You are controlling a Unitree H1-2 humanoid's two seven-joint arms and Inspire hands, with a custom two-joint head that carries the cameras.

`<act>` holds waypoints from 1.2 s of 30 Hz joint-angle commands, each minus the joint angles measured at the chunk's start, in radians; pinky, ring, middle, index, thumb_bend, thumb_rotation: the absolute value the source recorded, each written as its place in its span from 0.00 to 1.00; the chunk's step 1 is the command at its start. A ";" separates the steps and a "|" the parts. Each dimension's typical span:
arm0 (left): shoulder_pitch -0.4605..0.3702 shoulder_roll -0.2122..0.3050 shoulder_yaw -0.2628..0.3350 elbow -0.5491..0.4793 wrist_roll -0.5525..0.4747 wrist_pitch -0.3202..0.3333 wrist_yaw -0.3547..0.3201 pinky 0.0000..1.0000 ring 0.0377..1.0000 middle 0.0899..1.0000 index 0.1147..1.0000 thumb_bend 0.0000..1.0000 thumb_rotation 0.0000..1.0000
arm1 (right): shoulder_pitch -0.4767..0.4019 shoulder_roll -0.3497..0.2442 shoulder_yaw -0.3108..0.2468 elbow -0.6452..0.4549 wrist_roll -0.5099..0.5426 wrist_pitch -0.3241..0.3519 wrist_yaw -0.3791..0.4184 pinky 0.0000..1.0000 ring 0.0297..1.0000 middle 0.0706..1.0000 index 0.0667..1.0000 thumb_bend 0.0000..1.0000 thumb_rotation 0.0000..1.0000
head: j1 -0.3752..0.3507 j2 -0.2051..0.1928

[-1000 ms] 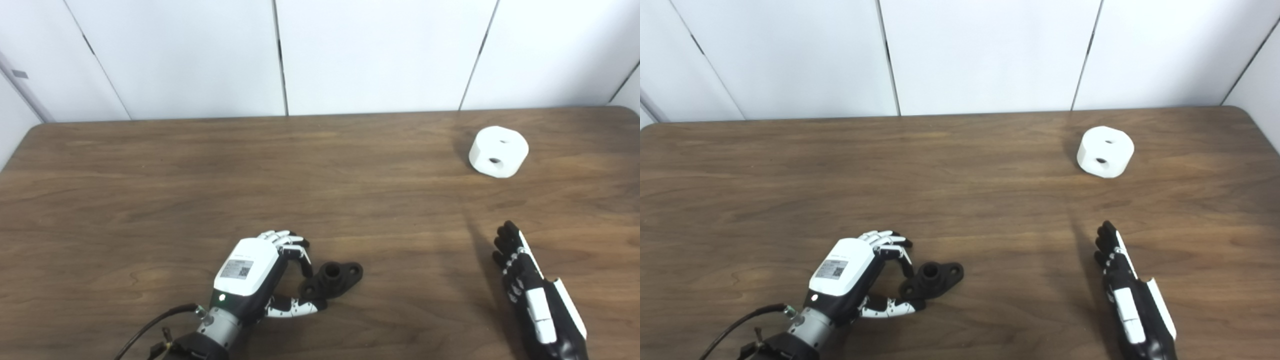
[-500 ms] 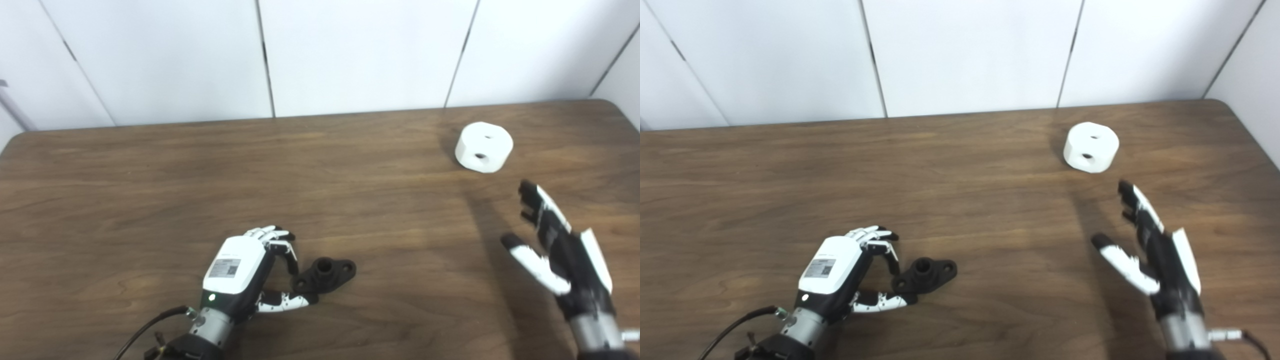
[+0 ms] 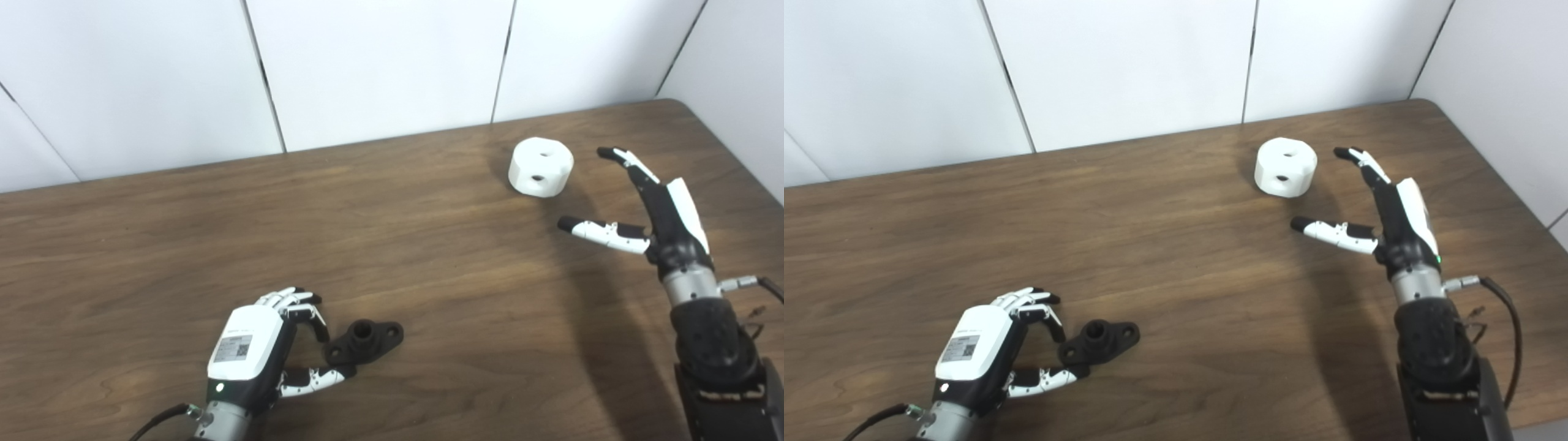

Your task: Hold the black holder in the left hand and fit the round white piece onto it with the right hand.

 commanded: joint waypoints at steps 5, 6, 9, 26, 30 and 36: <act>0.024 0.043 0.033 0.060 0.011 0.021 -0.032 0.79 0.82 0.74 0.42 0.52 0.05 | -0.120 -0.078 0.017 0.061 -0.066 0.016 -0.013 0.95 0.96 0.94 0.86 0.84 0.35 | -0.026 -0.015; 0.025 0.044 0.035 0.064 0.009 0.016 -0.028 0.79 0.82 0.74 0.42 0.52 0.05 | -0.133 -0.085 0.022 0.075 -0.074 0.015 -0.016 0.95 0.96 0.94 0.86 0.85 0.35 | -0.031 -0.020; 0.026 0.046 0.040 0.076 0.003 0.001 -0.012 0.79 0.82 0.73 0.42 0.52 0.05 | -0.180 -0.109 0.036 0.131 -0.089 0.004 -0.020 0.95 0.96 0.94 0.86 0.87 0.36 | -0.040 -0.024; 0.029 0.044 0.044 0.087 -0.004 -0.014 -0.001 0.82 0.83 0.74 0.42 0.52 0.05 | -0.410 -0.192 0.176 0.391 -0.157 0.050 0.024 0.91 0.98 0.94 0.83 0.88 0.28 | -0.046 -0.028; 0.029 0.040 0.042 0.082 0.000 -0.009 -0.007 0.81 0.83 0.74 0.42 0.52 0.05 | -0.436 -0.205 0.201 0.433 -0.158 0.062 0.044 0.88 0.99 0.95 0.83 0.89 0.27 | -0.028 -0.023; 0.028 0.038 0.038 0.074 0.008 -0.003 -0.016 0.80 0.83 0.74 0.42 0.52 0.05 | -0.442 -0.216 0.223 0.443 -0.165 0.083 0.066 0.88 0.99 0.95 0.82 0.90 0.27 | -0.027 -0.021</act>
